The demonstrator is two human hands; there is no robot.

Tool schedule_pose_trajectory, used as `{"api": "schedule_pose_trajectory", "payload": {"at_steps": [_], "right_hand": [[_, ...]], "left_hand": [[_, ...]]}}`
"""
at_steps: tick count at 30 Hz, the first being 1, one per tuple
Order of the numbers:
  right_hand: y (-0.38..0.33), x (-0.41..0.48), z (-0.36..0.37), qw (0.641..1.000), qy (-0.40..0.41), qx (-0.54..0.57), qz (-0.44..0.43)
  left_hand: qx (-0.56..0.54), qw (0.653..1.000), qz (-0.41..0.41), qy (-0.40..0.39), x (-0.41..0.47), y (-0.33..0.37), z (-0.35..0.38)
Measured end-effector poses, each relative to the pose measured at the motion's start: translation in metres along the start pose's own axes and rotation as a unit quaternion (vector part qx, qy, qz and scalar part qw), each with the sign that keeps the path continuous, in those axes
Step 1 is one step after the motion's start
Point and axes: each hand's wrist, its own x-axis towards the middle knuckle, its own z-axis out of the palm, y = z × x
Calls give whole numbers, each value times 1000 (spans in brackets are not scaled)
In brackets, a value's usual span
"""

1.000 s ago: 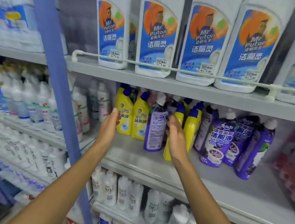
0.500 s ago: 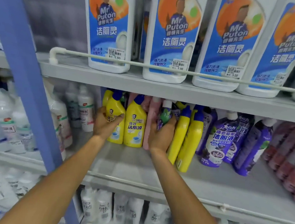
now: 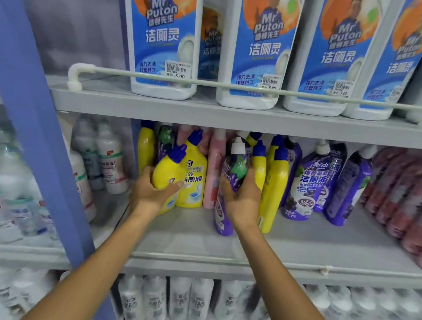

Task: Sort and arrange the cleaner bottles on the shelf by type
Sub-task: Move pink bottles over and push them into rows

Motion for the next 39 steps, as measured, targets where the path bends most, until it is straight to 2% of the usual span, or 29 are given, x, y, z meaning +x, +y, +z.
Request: {"api": "schedule_pose_trajectory", "payload": {"at_steps": [3, 5, 10, 19, 26, 33, 39], "right_hand": [[-1, -13, -16, 999, 12, -33, -30], [-4, -18, -28, 999, 4, -48, -17], [-6, -27, -67, 999, 22, -35, 3], [6, 4, -144, 988, 130, -79, 6], [49, 30, -144, 988, 127, -81, 10], [62, 45, -134, 990, 123, -74, 7], [66, 46, -135, 990, 119, -68, 19]], "left_hand": [[38, 998, 55, -21, -19, 0, 10], [55, 996, 74, -11, -28, 3, 18], [-37, 999, 16, -35, -40, 11, 46], [-117, 991, 37, -53, -78, 52, 126], [-99, 987, -9, -125, -91, 50, 153], [-83, 995, 15, -50, -81, 55, 173], [-83, 987, 18, -134, -60, 55, 176]]}}
